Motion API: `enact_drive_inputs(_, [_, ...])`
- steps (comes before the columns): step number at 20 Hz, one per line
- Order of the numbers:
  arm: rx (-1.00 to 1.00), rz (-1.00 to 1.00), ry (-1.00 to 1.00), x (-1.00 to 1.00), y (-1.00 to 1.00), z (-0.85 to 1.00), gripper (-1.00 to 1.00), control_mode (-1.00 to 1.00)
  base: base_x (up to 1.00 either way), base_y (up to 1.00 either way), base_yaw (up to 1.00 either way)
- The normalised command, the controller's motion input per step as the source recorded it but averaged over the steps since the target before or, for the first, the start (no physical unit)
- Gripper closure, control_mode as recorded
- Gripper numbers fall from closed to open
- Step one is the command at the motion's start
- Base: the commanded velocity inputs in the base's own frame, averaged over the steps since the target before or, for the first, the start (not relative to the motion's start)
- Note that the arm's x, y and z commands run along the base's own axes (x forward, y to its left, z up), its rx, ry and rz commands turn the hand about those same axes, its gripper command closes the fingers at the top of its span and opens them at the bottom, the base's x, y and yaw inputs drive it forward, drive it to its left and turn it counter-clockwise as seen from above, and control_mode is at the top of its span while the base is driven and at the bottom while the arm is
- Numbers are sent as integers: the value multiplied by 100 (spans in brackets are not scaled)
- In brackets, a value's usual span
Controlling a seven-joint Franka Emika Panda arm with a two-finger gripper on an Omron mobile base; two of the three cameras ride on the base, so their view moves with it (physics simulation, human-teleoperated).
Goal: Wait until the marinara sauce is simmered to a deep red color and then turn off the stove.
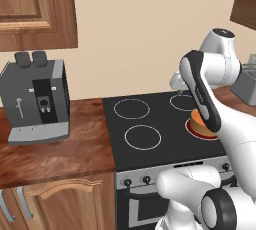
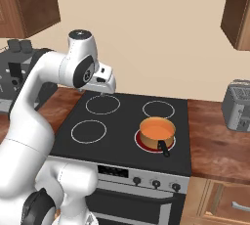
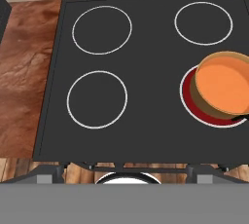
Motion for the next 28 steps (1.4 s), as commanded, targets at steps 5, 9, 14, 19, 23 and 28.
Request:
enact_drive_inputs(5, [0, 0, 0, 0, 0, 0, -100, -100, 0, 0, 0])
enact_drive_inputs(9, [0, 0, 0, 0, 0, 0, -100, -100, 0, 0, 0])
enact_drive_inputs(14, [0, 0, 0, 0, 0, 0, -100, -100, 0, 0, 0])
enact_drive_inputs(19, [0, 0, 0, 0, 0, 0, -100, -100, 0, 0, 0])
enact_drive_inputs(23, [0, 0, 0, 0, 0, 0, -100, -100, 0, 0, 0])
enact_drive_inputs(28, [0, 0, 0, 0, 0, 0, -100, -100, 0, 0, 0])
